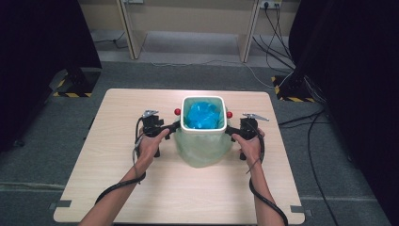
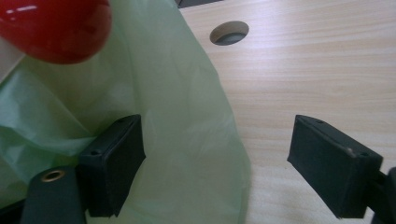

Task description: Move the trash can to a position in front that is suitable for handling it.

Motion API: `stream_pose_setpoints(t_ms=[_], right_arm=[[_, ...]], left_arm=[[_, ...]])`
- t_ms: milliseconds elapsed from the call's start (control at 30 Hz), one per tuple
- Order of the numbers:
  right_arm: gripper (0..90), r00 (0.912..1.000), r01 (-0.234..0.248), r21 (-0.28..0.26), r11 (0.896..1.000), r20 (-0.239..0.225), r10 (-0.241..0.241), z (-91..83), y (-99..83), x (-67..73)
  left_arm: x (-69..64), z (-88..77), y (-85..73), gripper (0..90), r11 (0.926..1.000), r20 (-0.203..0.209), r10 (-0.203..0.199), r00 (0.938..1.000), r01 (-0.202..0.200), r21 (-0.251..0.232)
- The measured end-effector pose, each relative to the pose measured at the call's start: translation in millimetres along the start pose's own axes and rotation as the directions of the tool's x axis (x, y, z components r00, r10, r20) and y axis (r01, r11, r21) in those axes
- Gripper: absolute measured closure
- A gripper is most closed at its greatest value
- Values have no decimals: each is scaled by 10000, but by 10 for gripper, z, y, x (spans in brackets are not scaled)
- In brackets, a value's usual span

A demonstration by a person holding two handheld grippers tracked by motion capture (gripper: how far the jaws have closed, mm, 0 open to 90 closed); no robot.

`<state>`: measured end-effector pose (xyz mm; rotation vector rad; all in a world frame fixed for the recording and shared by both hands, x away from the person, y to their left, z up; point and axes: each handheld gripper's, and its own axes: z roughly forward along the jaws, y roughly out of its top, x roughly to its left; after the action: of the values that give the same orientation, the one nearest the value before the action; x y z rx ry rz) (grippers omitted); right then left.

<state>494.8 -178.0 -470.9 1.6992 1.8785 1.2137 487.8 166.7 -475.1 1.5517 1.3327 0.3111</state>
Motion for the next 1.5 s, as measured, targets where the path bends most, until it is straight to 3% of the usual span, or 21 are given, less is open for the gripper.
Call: stream_pose_setpoints(t_ms=[100,167,367,500,600,900,1033,1300,1500], right_arm=[[226,10000,25,-92,10000,-84,-26,1,-5,14],[270,9996,-17,-160,9999,-280,13,-3,-20,16],[288,9980,-226,-129,9997,-586,218,-29,-70,32],[303,9964,-287,-157,9995,-797,273,-81,-140,60],[305,9958,-272,-116,9996,-879,261,-115,-178,83],[310,9930,305,-117,9995,-1136,-316,-281,-362,243],[316,9914,905,-206,9957,-931,-921,-346,-406,314],[304,9871,1023,-131,9947,-1227,-1031,-439,-536,396],[272,9869,992,-25,9951,-1277,-987,-476,-579,431]], left_arm=[[-45,4,-11,190,9997,-55,258,9997,-258,-15],[-43,-3,-9,207,9999,17,67,10000,-67,75],[-84,-63,-6,262,9995,-168,292,9994,-290,122],[-106,-154,-35,295,9971,-42,723,9974,-721,246],[-102,-221,-68,295,9963,92,806,9967,-809,281],[-75,-471,-211,282,9953,203,936,9954,-940,233],[-75,-552,-270,278,9958,217,891,9958,-895,201],[-49,-732,-358,274,9943,389,1023,9940,-1034,273],[-8,-786,-368,220,9946,531,1002,9936,-1015,228]])
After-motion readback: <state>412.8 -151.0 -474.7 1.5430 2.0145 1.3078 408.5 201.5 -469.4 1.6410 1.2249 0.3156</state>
